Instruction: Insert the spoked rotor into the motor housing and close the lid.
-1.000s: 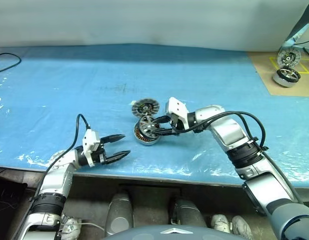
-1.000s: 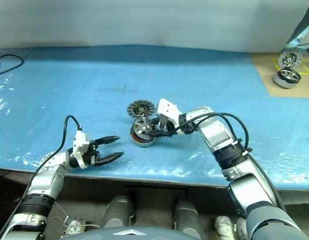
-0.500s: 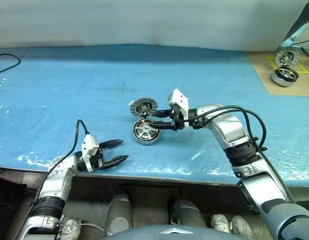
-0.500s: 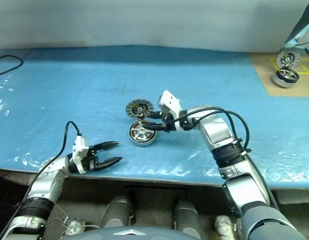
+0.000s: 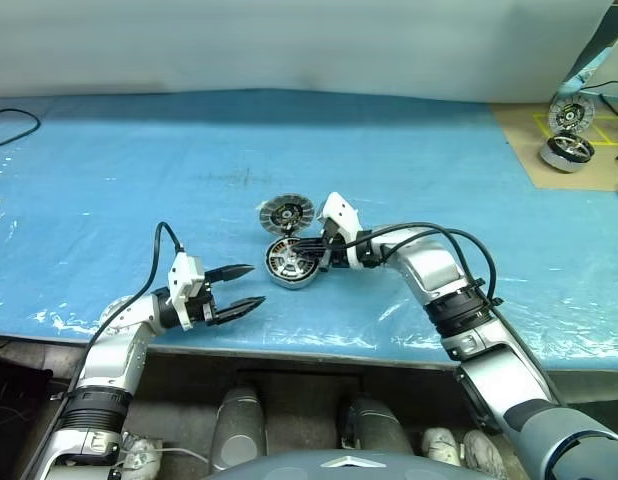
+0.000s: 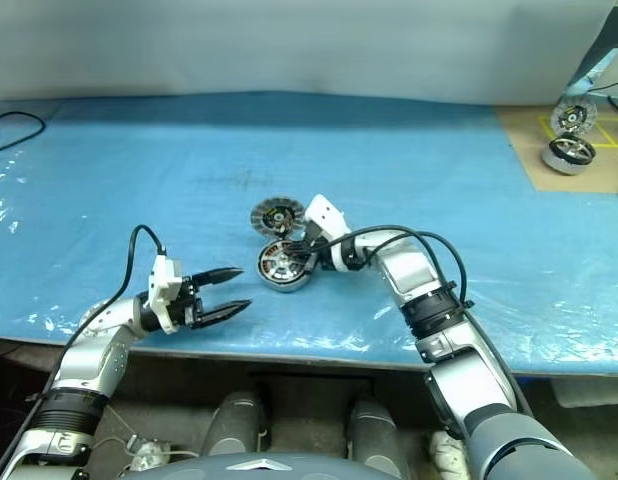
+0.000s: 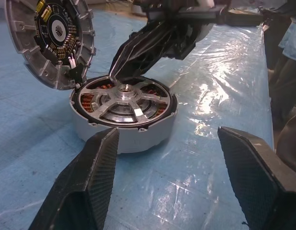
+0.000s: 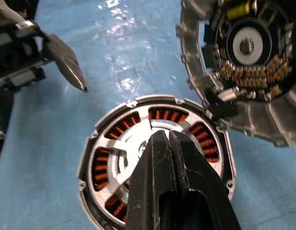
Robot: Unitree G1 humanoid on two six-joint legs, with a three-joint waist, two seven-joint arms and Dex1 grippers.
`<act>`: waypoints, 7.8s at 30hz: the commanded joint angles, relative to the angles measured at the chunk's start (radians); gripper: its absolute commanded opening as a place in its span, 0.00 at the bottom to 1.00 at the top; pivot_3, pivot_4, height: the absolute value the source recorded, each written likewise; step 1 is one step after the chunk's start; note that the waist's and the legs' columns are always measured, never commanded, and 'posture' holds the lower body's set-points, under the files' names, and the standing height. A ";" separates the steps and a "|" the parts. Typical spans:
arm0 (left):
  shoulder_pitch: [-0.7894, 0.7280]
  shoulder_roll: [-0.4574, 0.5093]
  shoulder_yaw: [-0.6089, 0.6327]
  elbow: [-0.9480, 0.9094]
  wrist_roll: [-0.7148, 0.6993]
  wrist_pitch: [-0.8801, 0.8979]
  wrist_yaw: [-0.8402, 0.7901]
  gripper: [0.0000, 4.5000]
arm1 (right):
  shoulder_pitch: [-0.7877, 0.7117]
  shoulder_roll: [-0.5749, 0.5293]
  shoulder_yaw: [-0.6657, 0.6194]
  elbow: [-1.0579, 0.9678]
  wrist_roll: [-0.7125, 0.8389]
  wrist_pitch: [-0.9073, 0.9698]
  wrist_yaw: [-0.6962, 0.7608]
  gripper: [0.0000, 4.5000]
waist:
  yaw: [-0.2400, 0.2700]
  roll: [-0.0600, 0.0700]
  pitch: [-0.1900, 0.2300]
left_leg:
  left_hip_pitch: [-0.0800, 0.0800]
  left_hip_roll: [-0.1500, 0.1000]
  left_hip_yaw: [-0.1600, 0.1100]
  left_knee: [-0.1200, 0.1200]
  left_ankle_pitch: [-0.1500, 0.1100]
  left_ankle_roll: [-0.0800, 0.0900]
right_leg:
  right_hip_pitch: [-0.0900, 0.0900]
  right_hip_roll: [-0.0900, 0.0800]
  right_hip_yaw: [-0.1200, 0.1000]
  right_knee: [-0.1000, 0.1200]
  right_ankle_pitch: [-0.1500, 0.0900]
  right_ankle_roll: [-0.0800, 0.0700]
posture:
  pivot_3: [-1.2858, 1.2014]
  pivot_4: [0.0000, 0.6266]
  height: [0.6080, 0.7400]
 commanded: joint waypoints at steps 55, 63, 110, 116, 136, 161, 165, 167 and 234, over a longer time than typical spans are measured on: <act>-0.863 -0.117 0.089 0.843 0.042 0.107 0.034 0.00 | 0.280 -0.175 -0.221 -0.432 0.192 0.228 -0.122 0.00 | 0.006 -0.004 0.001 | -0.002 -0.004 0.001 -0.009 0.000 0.000 | 0.003 -0.001 -0.003 -0.014 0.005 0.009 | 0.52 0.24 1.00; -0.921 -0.064 0.013 0.958 0.153 0.161 -0.201 0.00 | 0.320 -0.186 -0.243 -0.474 0.204 0.245 -0.160 0.00 | 0.011 -0.005 0.002 | -0.007 -0.002 -0.001 -0.008 0.000 0.000 | 0.001 -0.002 -0.006 -0.014 0.006 0.009 | 0.52 0.24 1.00; -0.891 -0.203 -0.089 0.970 0.319 -0.097 -0.371 0.00 | 0.375 -0.232 -0.282 -0.505 0.252 0.263 -0.232 0.00 | 0.035 -0.006 0.003 | -0.008 -0.002 -0.002 -0.008 0.000 0.000 | 0.001 -0.003 -0.007 -0.014 0.006 0.008 | 0.52 0.24 1.00; -0.852 -0.186 -0.172 0.953 0.348 -0.213 -0.371 0.00 | 0.370 -0.249 -0.303 -0.503 0.252 0.257 -0.239 0.00 | 0.036 -0.006 0.003 | -0.008 -0.002 -0.002 -0.007 0.000 0.000 | 0.001 -0.003 -0.007 -0.014 0.005 0.008 | 0.52 0.24 1.00; -0.421 0.087 -0.026 -0.012 -0.180 0.482 -0.275 0.00 | 0.235 -0.234 -0.169 -0.460 0.175 0.080 -0.148 0.67 | 0.009 -0.004 0.003 | -0.009 -0.001 0.000 -0.009 0.000 0.000 | -0.002 -0.002 -0.007 -0.014 0.004 0.005 | 0.52 0.24 1.00; 0.177 0.153 0.154 -0.417 -0.223 0.443 0.025 0.00 | 0.063 -0.059 0.021 -0.081 0.015 -0.171 0.030 0.99 | -0.020 -0.004 0.004 | -0.007 0.001 0.001 -0.006 0.000 0.000 | 0.000 -0.001 -0.005 -0.014 0.002 0.003 | 0.52 0.24 1.00; 0.150 0.143 0.133 -0.420 -0.225 0.452 0.046 0.00 | 0.068 -0.051 0.006 -0.091 0.015 -0.171 0.019 0.79 | -0.020 -0.004 0.004 | -0.006 0.001 0.001 -0.005 0.000 0.000 | 0.001 -0.001 -0.005 -0.013 0.002 0.003 | 0.52 0.24 1.00; 0.132 0.130 0.114 -0.421 -0.219 0.456 0.065 0.00 | 0.063 -0.036 -0.004 -0.094 0.019 -0.154 0.001 0.66 | -0.020 -0.004 0.004 | -0.006 0.001 0.001 -0.005 0.000 0.000 | 0.001 -0.001 -0.005 -0.013 0.002 0.003 | 0.52 0.24 1.00; 0.023 0.095 0.079 -0.366 -0.171 0.467 0.260 0.00 | 0.033 -0.096 -0.009 0.021 -0.081 -0.101 0.078 0.65 | -0.016 -0.004 0.002 | 0.012 0.000 0.003 -0.008 0.000 0.000 | 0.016 -0.001 -0.001 -0.016 0.002 0.002 | 0.52 0.24 1.00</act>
